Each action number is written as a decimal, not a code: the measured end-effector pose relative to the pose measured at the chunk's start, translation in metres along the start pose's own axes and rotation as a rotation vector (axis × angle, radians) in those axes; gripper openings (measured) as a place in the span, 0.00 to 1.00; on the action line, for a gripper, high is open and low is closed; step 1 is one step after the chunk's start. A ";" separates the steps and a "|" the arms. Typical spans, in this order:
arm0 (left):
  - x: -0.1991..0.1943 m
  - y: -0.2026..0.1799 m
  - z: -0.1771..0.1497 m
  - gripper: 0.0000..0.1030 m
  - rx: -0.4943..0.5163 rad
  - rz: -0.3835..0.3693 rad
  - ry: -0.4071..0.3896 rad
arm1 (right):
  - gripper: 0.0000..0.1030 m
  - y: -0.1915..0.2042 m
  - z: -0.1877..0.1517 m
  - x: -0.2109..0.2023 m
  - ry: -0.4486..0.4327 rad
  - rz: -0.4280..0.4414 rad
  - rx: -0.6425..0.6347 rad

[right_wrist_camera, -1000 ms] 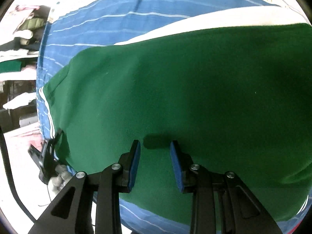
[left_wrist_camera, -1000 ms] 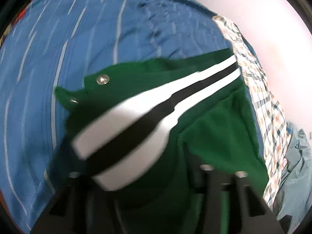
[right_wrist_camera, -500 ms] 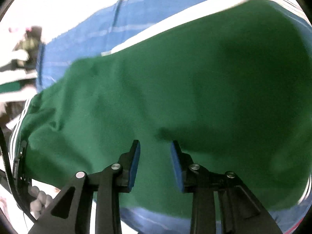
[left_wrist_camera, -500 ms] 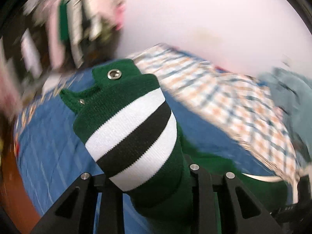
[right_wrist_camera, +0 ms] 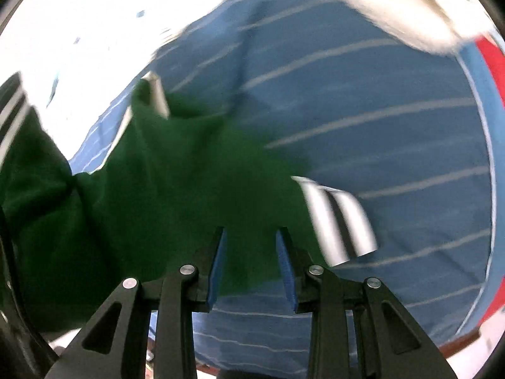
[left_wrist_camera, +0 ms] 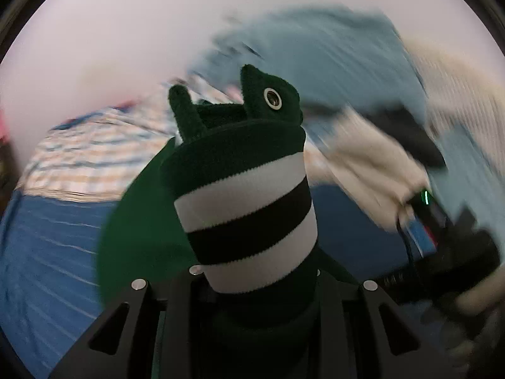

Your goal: Fold large clothes

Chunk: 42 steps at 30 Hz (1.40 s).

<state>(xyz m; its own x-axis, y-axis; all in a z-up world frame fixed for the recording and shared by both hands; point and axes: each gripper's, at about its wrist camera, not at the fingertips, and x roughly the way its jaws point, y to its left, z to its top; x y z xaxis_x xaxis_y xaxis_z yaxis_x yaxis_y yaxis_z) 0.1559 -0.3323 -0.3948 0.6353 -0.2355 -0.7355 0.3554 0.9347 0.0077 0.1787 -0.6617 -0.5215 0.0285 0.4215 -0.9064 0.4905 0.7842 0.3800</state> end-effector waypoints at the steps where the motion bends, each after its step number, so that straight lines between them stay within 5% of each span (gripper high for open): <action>1: 0.015 -0.014 -0.008 0.21 0.029 -0.014 0.042 | 0.33 -0.014 -0.003 -0.001 0.005 -0.004 0.024; 5: 0.071 -0.046 -0.054 0.22 0.149 0.016 0.235 | 0.33 -0.052 -0.006 -0.005 0.021 -0.082 0.044; 8: 0.066 -0.052 -0.061 0.24 0.206 0.039 0.251 | 0.36 -0.076 -0.014 -0.012 0.044 -0.108 0.050; 11: 0.053 -0.047 -0.052 0.29 0.190 0.058 0.237 | 0.62 -0.087 -0.020 -0.023 0.040 -0.118 0.030; 13: 0.048 -0.043 -0.056 0.45 0.176 0.036 0.246 | 0.64 -0.088 -0.022 -0.029 0.038 -0.104 0.017; 14: 0.041 -0.040 -0.051 0.79 0.147 -0.004 0.249 | 0.64 -0.089 -0.023 -0.033 0.038 -0.098 0.012; 15: 0.038 -0.035 -0.053 1.00 0.132 -0.015 0.240 | 0.64 -0.089 -0.024 -0.038 0.035 -0.094 0.007; 21: 0.004 -0.019 -0.052 1.00 0.036 -0.012 0.269 | 0.65 -0.097 -0.023 -0.097 -0.034 -0.043 -0.052; 29: -0.032 0.112 -0.108 1.00 -0.229 0.394 0.401 | 0.65 0.011 0.000 -0.095 -0.037 0.183 -0.242; 34: -0.021 0.205 -0.178 1.00 -0.476 0.649 0.566 | 0.63 0.045 0.009 -0.031 0.077 0.068 -0.336; 36: -0.008 0.227 -0.204 1.00 -0.573 0.670 0.623 | 0.36 0.038 -0.001 -0.008 0.107 -0.087 -0.396; 37: 0.000 0.233 -0.214 1.00 -0.598 0.670 0.651 | 0.36 0.026 -0.006 0.006 0.143 -0.147 -0.398; 39: 0.024 0.238 -0.234 1.00 -0.627 0.635 0.718 | 0.36 0.000 -0.010 0.018 0.187 -0.120 -0.308; 42: 0.038 0.241 -0.244 1.00 -0.674 0.606 0.682 | 0.38 0.001 -0.006 -0.002 0.153 -0.070 -0.283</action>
<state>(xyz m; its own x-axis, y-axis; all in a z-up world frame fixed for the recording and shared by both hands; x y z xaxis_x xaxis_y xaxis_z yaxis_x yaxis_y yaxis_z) 0.0985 -0.0514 -0.5859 -0.0029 0.3058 -0.9521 -0.4565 0.8467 0.2734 0.1737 -0.6590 -0.5180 -0.1386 0.4091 -0.9019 0.2241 0.9000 0.3738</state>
